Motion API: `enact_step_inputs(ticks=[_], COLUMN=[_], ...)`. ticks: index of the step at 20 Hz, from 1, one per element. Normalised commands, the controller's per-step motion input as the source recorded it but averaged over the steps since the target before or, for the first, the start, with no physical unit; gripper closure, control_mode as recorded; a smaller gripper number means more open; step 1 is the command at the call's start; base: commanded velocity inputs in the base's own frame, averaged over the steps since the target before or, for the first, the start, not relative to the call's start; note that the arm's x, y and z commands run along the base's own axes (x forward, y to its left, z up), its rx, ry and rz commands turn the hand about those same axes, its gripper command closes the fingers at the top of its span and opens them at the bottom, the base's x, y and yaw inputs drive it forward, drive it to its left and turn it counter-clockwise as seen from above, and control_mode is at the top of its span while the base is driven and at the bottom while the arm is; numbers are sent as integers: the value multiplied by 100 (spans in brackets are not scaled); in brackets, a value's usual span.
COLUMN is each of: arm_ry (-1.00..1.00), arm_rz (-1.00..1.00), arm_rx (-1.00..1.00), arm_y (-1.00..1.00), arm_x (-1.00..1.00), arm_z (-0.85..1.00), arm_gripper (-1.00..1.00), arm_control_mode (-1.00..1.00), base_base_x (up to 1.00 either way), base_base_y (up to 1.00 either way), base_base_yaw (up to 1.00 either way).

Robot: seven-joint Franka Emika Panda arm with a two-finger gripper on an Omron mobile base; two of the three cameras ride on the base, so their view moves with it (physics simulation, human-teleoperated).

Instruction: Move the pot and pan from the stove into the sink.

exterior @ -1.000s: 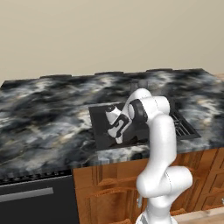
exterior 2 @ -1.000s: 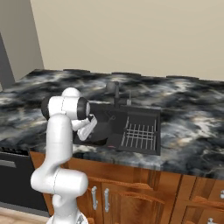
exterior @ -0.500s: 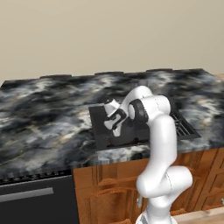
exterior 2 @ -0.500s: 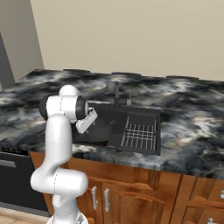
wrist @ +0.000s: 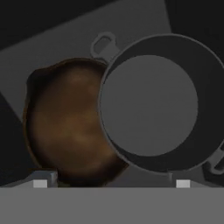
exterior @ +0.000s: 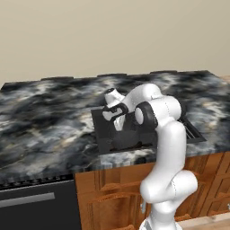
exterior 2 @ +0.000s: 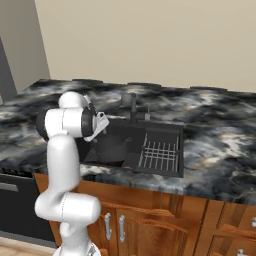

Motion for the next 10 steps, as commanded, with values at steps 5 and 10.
enact_step_inputs(ticks=[5, 10], arm_ry=[-22, -47], arm_rz=[0, 0], arm_rx=[0, 0], arm_y=[0, 0], arm_x=[-64, -55], arm_z=[46, 24], arm_gripper=[-100, -100], arm_control_mode=[-100, -100], base_base_x=[0, 0], base_base_y=[0, 0], base_base_yaw=[0, 0])
